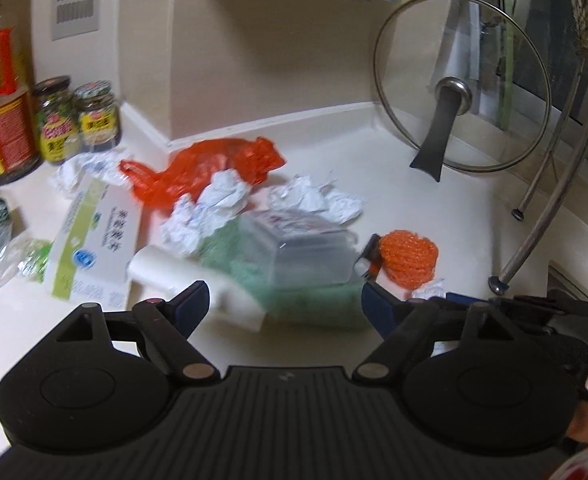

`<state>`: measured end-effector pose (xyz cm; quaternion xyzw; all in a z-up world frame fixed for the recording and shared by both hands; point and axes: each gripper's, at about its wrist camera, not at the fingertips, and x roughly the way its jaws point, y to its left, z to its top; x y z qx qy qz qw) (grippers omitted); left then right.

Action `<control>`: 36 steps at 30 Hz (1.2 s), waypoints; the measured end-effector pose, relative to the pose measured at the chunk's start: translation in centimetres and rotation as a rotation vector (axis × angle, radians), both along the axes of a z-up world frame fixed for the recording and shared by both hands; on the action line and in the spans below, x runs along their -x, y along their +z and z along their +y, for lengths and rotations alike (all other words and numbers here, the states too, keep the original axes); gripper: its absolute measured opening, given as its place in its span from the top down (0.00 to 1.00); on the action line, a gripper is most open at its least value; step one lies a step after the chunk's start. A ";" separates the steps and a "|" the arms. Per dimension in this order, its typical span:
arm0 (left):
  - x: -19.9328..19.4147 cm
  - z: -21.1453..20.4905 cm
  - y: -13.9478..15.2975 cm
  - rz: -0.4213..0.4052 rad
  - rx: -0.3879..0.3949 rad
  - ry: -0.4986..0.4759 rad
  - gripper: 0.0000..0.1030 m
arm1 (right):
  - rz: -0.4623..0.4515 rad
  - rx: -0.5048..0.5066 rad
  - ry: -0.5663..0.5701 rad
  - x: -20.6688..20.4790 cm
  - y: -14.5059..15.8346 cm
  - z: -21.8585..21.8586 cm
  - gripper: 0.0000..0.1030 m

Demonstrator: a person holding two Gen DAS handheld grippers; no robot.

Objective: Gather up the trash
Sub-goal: 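Grasp the crumpled white tissue with the right tool while the left tool grasps the clear plastic box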

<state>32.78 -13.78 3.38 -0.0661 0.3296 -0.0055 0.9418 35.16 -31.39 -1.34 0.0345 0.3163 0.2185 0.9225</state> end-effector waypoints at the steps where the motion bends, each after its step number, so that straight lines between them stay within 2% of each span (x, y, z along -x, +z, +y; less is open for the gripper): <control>1: -0.4 -0.3 0.0 -0.003 -0.004 -0.002 0.21 | -0.002 -0.001 0.003 0.1 0.1 -0.1 0.89; 6: -2.1 -1.4 -0.1 -0.026 -0.026 0.000 0.21 | -0.002 -0.028 0.003 0.7 0.5 -0.6 0.89; 10: -3.5 -2.1 -0.4 -0.023 -0.081 0.006 0.22 | 0.001 -0.037 0.005 0.9 0.6 -0.7 0.89; 13: -4.1 -2.5 -0.6 -0.022 -0.123 0.009 0.31 | 0.006 -0.037 0.008 0.8 0.6 -0.7 0.89; 15: -4.3 -2.6 -0.7 -0.016 -0.149 0.007 0.40 | 0.011 -0.038 0.009 0.8 0.4 -0.7 0.89; 16: -4.4 -2.6 -0.8 -0.009 -0.154 0.006 0.40 | 0.011 -0.036 0.010 0.7 0.4 -0.7 0.89; 22: -3.7 -2.4 -0.5 -0.021 -0.158 -0.002 0.41 | 0.011 -0.043 0.012 0.9 0.4 -0.6 0.89; 36: 1.8 0.1 1.4 -0.083 -0.065 -0.020 0.42 | -0.031 -0.032 0.023 3.4 1.9 0.3 0.89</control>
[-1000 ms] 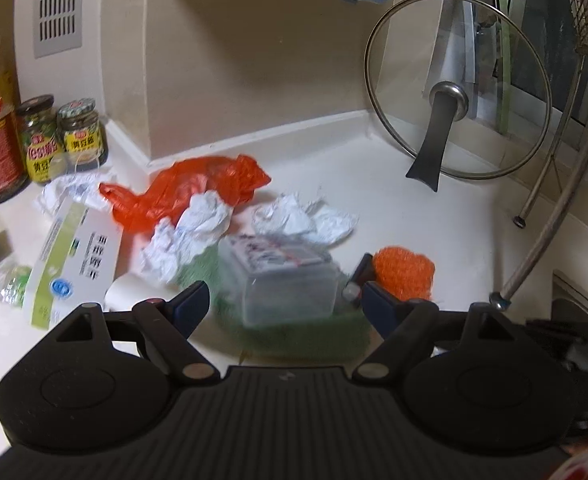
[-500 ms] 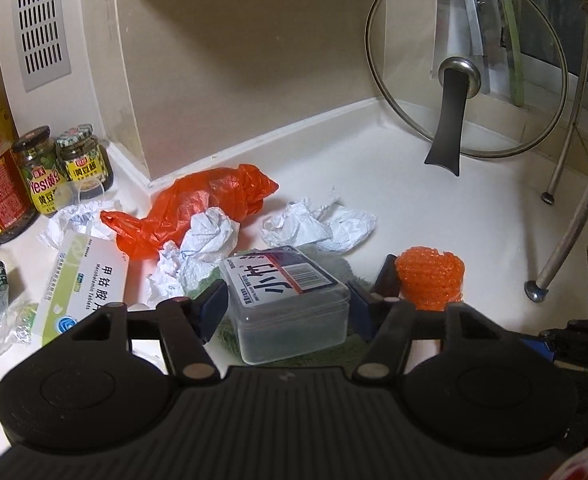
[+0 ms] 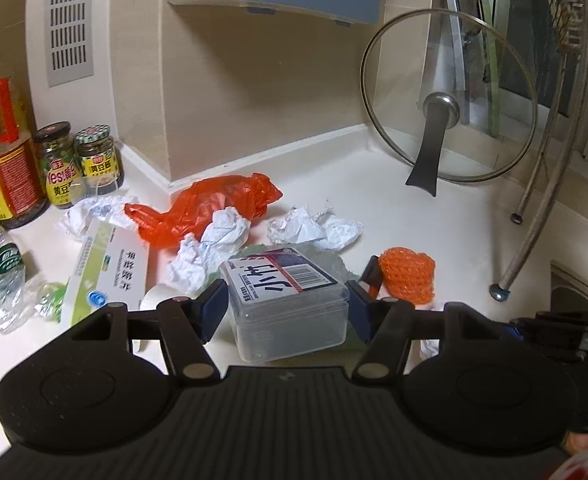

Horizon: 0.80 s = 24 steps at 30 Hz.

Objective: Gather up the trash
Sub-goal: 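Grasp the crumpled white tissue with the right tool while the left tool grasps the clear plastic box, then carry the tissue and clear plastic box down over the wastebasket with both tools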

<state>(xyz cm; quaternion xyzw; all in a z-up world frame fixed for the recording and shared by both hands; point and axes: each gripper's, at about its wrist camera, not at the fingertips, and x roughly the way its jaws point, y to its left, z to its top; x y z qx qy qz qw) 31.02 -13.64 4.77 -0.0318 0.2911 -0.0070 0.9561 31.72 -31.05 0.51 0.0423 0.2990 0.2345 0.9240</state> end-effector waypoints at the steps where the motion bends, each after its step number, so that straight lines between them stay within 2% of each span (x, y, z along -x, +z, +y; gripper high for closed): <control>1: 0.6 0.2 0.1 -0.005 0.005 -0.004 0.42 | -0.005 0.000 0.001 0.3 0.2 0.1 0.89; 12: 7.9 3.6 0.1 -0.002 0.048 -0.011 0.42 | -0.021 0.008 0.098 5.1 1.7 4.2 0.89; 24: 17.1 8.7 -4.0 0.132 0.088 0.044 0.42 | 0.016 0.068 0.325 12.1 -0.4 11.2 0.89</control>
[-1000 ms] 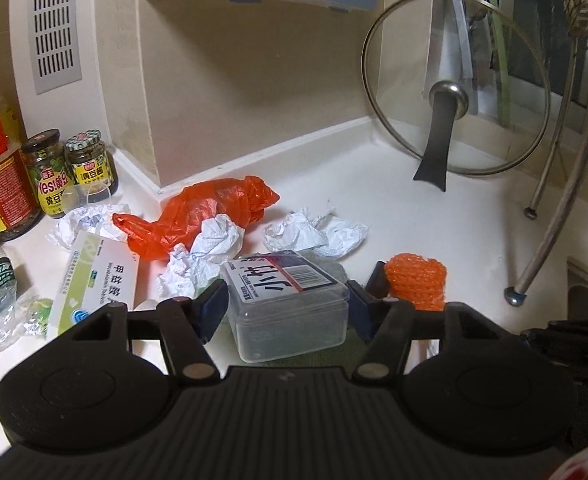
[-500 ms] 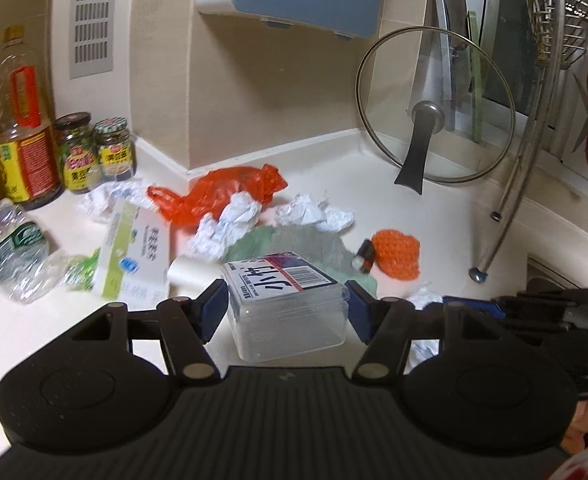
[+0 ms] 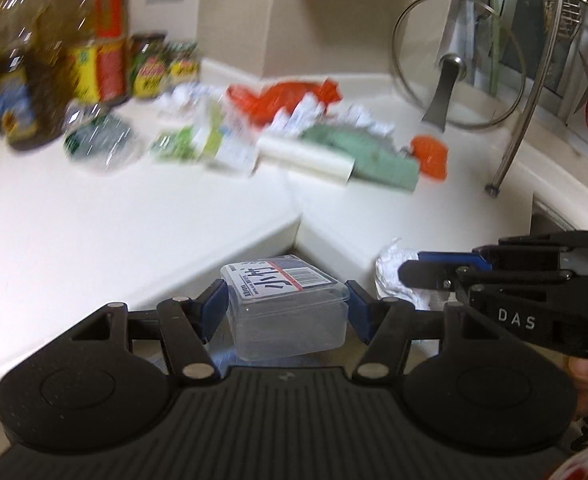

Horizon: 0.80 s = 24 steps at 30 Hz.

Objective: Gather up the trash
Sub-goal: 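Carry the tissue and clear plastic box down over the wastebasket with both tools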

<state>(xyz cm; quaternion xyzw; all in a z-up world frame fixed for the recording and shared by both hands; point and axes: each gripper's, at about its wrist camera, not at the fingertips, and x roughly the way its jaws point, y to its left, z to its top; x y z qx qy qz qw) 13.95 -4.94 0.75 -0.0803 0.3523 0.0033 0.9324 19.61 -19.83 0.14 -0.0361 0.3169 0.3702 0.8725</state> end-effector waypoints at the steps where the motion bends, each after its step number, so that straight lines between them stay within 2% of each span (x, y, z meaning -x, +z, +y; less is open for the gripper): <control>1: 0.5 0.4 -0.4 0.013 0.007 0.006 0.42 | 0.003 0.010 0.013 0.5 -0.3 0.5 0.89; 7: 2.6 2.2 -2.6 0.071 0.032 0.018 0.42 | 0.023 0.092 0.087 3.0 -2.7 3.3 0.89; 11: 2.9 2.9 -4.3 0.115 0.042 0.013 0.42 | 0.036 0.159 0.119 3.9 -5.6 5.1 0.89; 24: 1.4 4.4 -10.7 0.261 0.086 0.025 0.42 | 0.093 0.309 0.127 3.4 -12.4 7.2 0.89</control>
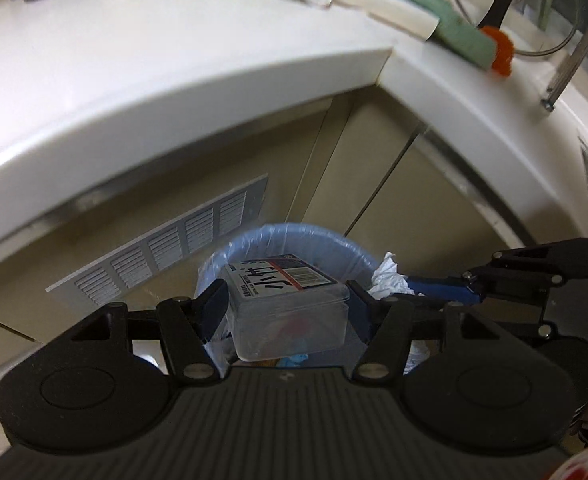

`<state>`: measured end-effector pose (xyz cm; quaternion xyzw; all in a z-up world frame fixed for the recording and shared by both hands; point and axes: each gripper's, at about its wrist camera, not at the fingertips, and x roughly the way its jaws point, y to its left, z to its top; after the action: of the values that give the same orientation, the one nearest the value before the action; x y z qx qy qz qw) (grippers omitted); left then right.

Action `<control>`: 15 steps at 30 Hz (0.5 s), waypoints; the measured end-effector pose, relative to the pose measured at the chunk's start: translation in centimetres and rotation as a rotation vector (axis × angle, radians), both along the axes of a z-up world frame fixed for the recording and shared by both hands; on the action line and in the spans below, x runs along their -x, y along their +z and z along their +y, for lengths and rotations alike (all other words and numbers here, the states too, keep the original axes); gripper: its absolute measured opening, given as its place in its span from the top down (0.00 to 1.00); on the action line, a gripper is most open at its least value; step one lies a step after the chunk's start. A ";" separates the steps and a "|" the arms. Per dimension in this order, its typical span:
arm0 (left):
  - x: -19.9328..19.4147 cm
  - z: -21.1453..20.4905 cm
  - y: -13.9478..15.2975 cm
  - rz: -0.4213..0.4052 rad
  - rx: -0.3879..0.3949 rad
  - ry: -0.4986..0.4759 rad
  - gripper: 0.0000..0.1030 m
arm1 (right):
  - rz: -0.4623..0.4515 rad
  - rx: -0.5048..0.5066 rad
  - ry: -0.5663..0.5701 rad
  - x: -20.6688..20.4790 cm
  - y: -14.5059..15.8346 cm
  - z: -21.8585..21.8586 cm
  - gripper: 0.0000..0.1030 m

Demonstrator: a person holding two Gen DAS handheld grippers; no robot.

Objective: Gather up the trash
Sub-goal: 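Carry the tissue and clear plastic box down over the wastebasket with both tools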

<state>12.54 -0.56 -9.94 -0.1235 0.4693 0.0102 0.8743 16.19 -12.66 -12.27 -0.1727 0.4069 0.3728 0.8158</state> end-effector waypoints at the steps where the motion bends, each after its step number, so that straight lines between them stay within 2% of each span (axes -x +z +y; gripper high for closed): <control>1: -0.1 0.1 -0.4 0.011 0.005 0.002 0.42 | 0.004 0.007 -0.003 -0.1 -0.3 0.0 0.89; 15: -0.7 -0.2 -3.7 0.091 0.019 0.005 0.42 | 0.038 0.042 -0.007 -1.2 -2.9 -0.2 0.89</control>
<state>13.22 -0.73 -13.66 -0.1323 0.5085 0.0136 0.8508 17.39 -12.82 -15.13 -0.1813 0.4308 0.3645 0.8054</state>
